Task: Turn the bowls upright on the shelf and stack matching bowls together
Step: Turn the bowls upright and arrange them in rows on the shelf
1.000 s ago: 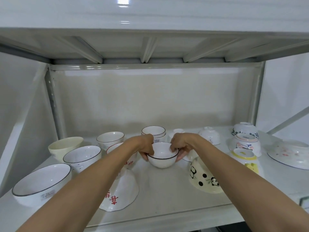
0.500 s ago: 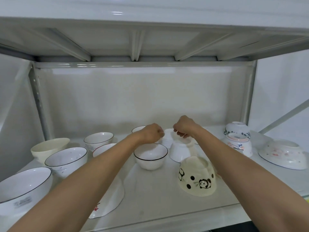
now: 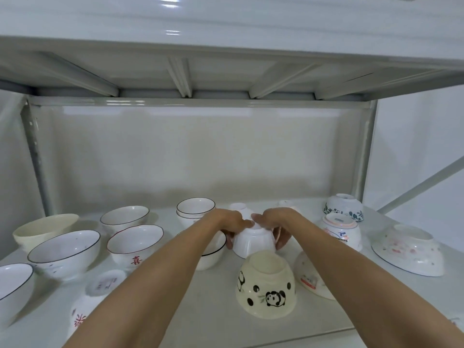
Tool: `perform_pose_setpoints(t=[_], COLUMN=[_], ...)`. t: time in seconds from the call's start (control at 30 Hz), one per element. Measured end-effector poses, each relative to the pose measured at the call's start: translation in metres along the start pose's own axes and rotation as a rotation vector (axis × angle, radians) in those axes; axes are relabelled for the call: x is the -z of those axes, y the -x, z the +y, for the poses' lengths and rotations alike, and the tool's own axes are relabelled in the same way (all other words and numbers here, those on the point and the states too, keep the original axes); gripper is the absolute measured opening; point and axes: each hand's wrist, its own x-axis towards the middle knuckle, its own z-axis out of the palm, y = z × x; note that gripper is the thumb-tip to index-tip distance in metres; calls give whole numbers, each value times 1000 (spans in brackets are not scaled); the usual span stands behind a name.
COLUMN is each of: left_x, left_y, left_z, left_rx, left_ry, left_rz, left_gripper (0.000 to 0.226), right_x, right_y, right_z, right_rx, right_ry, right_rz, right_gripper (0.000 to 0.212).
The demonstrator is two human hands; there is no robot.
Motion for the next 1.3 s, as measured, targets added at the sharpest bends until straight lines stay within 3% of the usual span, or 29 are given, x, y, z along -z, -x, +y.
perform_pose_setpoints(t=[0.43, 0.57, 0.7, 0.77, 0.9, 1.03, 1.17, 1.3], left_x=[8, 16, 26, 28, 29, 26, 29, 33], left_y=[-2, 4, 14, 17, 17, 20, 27, 18], left_z=[0, -3, -1, 1, -1, -6, -1, -1], left_rx=[-34, -74, -159, -236, -338, -373, -335, -235], left_ry=[221, 293, 267, 311, 271, 233, 437, 510], left_rz=[13, 37, 178, 267, 433, 386, 259, 206], left_gripper=[65, 72, 48, 47, 68, 77, 58, 48], right_x=[13, 23, 35, 43, 59, 63, 59, 52], right_y=[11, 16, 13, 11, 7, 3, 1, -2], right_z=[0, 3, 10, 16, 27, 31, 35, 37], right_rx=[129, 195, 218, 193, 151, 165, 202, 192], right_ry=[5, -106, -332, -493, -692, -724, -664, -526], right_rz=[72, 82, 109, 19, -347, -391, -298, -250], right_gripper=[62, 55, 45, 57, 81, 50, 25, 20])
